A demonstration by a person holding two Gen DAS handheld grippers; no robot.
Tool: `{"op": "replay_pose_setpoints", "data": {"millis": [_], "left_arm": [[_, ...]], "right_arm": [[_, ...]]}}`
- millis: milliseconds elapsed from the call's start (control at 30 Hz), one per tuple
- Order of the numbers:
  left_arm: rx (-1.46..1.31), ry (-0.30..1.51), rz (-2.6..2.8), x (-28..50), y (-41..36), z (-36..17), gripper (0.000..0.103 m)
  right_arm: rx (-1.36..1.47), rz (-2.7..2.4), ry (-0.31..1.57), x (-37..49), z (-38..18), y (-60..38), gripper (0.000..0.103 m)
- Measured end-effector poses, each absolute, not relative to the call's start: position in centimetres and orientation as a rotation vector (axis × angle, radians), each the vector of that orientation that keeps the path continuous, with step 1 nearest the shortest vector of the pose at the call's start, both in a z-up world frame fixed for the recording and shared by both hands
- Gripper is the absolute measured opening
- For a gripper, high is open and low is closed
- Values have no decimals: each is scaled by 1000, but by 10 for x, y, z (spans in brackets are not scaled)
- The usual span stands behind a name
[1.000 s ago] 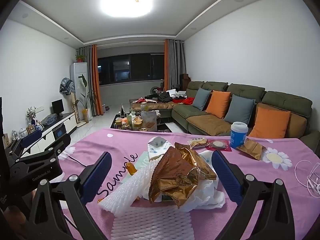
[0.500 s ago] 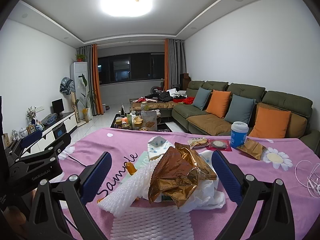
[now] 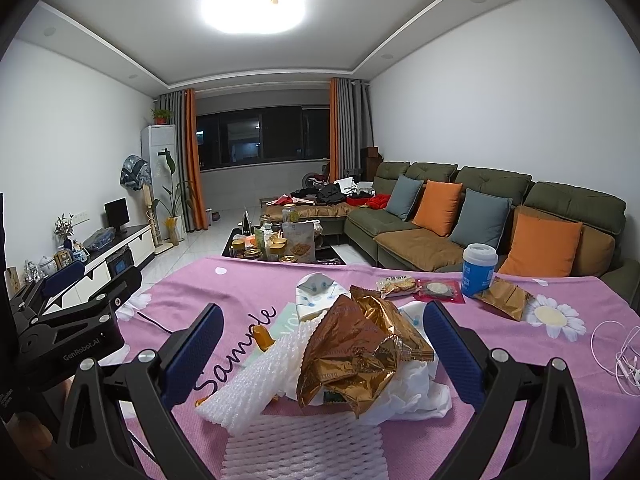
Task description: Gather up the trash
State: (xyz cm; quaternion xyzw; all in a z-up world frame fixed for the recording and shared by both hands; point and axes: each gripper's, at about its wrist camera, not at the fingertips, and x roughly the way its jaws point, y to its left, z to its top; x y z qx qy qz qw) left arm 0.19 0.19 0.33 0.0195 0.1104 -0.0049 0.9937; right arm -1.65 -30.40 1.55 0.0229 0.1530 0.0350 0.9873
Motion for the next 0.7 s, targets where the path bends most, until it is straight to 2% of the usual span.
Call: {"op": "replay_pose_setpoints", "data": {"millis": [700], "left_arm": [[43, 224, -28, 0, -1, 4, 98]], "right_arm": [[54, 90, 317, -14, 16, -307, 96]]}}
